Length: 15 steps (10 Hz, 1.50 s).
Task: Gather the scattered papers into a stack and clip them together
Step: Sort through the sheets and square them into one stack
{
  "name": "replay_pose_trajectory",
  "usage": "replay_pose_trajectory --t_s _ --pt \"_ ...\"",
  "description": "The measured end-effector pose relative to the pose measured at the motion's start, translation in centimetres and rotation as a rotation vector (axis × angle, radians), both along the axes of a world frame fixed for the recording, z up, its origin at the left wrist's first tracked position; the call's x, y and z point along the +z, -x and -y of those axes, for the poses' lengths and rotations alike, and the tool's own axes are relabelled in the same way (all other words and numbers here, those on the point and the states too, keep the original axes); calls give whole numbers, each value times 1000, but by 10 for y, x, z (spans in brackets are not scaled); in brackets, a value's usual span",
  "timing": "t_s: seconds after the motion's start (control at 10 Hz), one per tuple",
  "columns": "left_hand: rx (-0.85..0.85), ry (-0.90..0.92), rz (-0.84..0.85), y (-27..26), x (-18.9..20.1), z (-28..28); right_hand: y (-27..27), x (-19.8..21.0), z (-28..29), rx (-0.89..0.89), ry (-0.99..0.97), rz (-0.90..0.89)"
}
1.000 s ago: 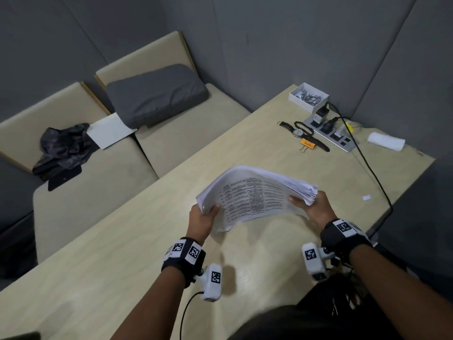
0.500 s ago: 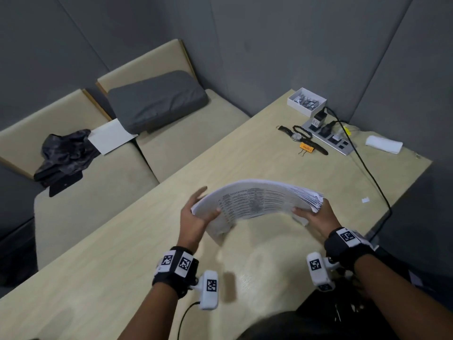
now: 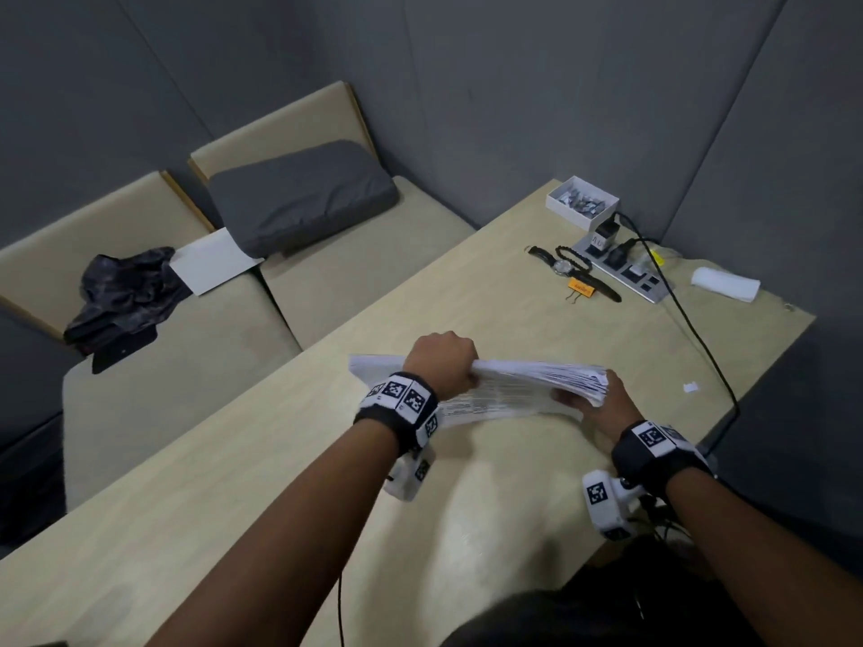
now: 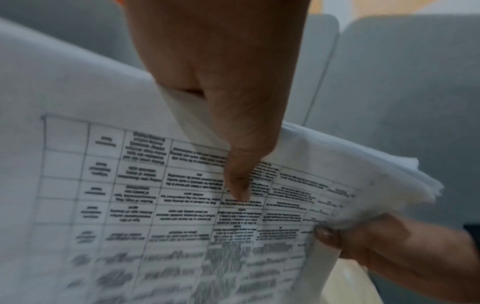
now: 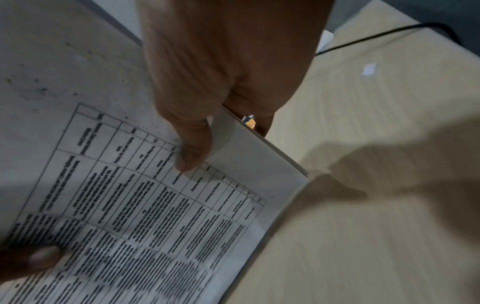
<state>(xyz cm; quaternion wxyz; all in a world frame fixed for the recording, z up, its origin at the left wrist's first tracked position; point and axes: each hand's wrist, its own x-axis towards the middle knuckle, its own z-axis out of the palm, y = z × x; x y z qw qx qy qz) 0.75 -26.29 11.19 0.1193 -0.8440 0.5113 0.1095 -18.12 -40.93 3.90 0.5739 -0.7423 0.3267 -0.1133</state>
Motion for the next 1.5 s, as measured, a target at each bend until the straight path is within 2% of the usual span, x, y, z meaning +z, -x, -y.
replay_pose_trajectory --t_s 0.1,0.2,0.3,0.4,0.5,0.6,0.7,0.9,1.0,1.1,1.2,1.3,1.4,1.5 --pt "22 82 -29 -13 9 -8 -11 24 3 -32 43 25" --pt "206 327 -232 -37 29 -32 -22 37 21 -239 -53 125" --pt "481 674 -784 -49 48 -61 -32 57 20 -158 -356 155" --pt "562 875 -1076 -44 48 -71 -52 79 -1 143 -447 209" --pt "597 1022 -1120 -37 38 -74 -75 87 -15 47 -440 281" --pt "581 1138 -1152 -33 36 -83 -82 95 -21 67 -284 281" --pt "563 1145 -1112 -24 30 -93 -81 101 -30 89 -218 320" --pt "605 1136 -884 1 9 -96 -79 103 -49 52 -92 314" --pt "659 1182 -898 12 0 -94 -76 96 -53 29 -88 307" --pt "705 967 -840 16 -28 -105 -71 69 -50 70 -96 169" --pt "657 876 -909 14 -36 -120 -61 42 -43 106 -126 33" --pt "703 873 -855 4 -25 -108 -53 36 -34 119 -154 76" --pt "-71 1484 -1163 11 10 -110 -50 41 -31 127 -173 156" --pt "592 1287 -946 7 13 -95 -56 29 -35 55 -270 112"
